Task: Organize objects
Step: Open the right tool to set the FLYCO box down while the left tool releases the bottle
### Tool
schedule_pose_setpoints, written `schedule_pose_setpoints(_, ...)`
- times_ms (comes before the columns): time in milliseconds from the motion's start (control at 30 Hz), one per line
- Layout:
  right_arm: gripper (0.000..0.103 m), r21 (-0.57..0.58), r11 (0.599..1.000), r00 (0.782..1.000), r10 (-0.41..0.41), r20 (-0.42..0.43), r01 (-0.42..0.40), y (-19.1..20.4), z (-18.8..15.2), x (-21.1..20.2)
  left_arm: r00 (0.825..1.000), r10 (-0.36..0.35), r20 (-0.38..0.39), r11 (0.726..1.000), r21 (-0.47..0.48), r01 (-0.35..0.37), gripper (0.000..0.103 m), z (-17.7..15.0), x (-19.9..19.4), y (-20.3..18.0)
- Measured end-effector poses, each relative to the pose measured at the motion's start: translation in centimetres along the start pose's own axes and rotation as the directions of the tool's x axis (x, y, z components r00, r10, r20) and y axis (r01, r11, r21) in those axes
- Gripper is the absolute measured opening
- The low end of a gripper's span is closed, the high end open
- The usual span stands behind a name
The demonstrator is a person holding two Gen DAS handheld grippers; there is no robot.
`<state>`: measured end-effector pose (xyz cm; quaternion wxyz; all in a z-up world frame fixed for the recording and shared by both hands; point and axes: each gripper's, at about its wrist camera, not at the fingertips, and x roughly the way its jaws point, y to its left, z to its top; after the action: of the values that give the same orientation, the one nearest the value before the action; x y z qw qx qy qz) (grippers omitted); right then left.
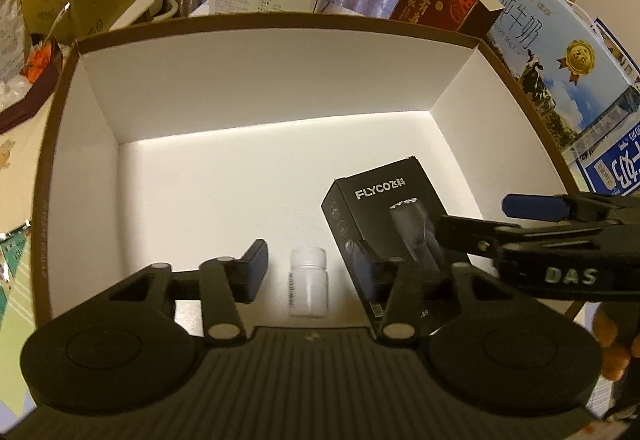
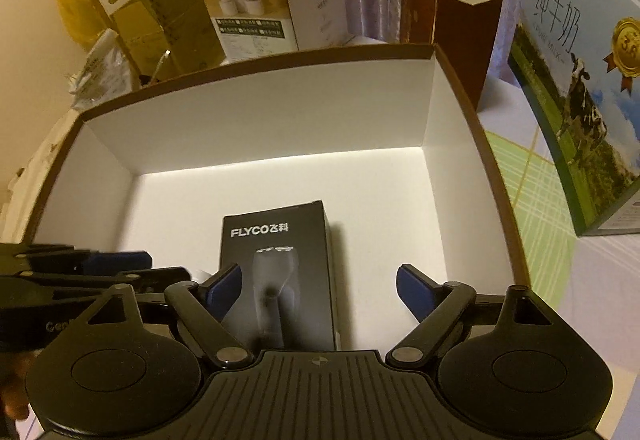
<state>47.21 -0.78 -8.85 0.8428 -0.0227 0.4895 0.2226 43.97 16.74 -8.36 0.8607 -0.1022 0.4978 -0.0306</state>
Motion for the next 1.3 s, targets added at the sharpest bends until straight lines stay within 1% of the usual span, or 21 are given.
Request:
schedule_pose_setpoints(33,0.084,-0.003,1.0,1.0,0.006,0.006,-0.006,0.0,-0.1,-0.4,1.0,0.001,0.0,1.0,0.005,-0.001,0.048,0.0,-0.2,0.0)
schedule_pose_setpoints(67,0.084,-0.007,1.0,1.0,0.012,0.013,-0.012,0.1,-0.3,-0.8,1.0,0.002,0.003,1.0,0.008,-0.002,0.052,-0.1,-0.5,0.1)
schedule_pose_setpoints(167,0.088,-0.014,0.999,0.999,0.029,0.034,-0.029,0.2,-0.9,-2.1,1.0,0.012,0.016,1.0,0.014,-0.012,0.057,-0.3,-1.6,0.2)
schedule_pose_setpoints(233,0.09,-0.018,0.999,0.998,0.04,0.048,-0.039,0.3,-1.4,-3.0,1.0,0.006,0.02,1.0,0.011,-0.006,0.058,-0.5,-2.3,0.4)
schedule_pose_setpoints(300,0.091,-0.022,0.999,0.997,0.043,0.059,-0.041,0.5,-1.8,-3.8,1.0,0.009,0.025,1.0,0.012,-0.009,0.065,-0.8,-3.1,0.4)
schedule_pose_setpoints(367,0.092,-0.025,0.999,0.997,0.046,0.068,-0.044,0.7,-2.3,-4.4,0.999,0.016,0.038,1.0,0.02,-0.017,0.066,-1.1,-4.0,0.3)
schedule_pose_setpoints(433,0.093,-0.021,0.998,0.996,0.052,0.078,-0.051,0.9,-2.8,-5.2,0.999,0.019,0.044,1.0,0.019,-0.02,0.07,-1.3,-4.8,0.2)
schedule_pose_setpoints(533,0.094,-0.013,0.998,0.994,0.06,0.097,-0.059,1.1,-3.3,-6.3,0.998,0.014,0.061,1.0,0.017,-0.015,0.071,-1.8,-6.2,0.0)
schedule_pose_setpoints(767,0.095,0.014,0.997,0.986,0.072,0.149,-0.075,1.7,-4.5,-9.0,0.995,0.028,0.092,0.999,0.027,-0.031,0.072,-2.8,-9.1,-0.8)
schedule_pose_setpoints(933,0.096,0.026,0.996,0.981,0.079,0.18,-0.085,2.2,-5.2,-10.7,0.994,0.019,0.106,0.999,0.029,-0.022,0.072,-3.8,-10.8,-1.2)
schedule_pose_setpoints(1300,0.098,0.038,0.995,0.965,0.083,0.247,-0.095,3.2,-8.4,-14.9,0.99,0.005,0.14,0.999,0.051,-0.012,0.074,-6.7,-14.3,-2.4)
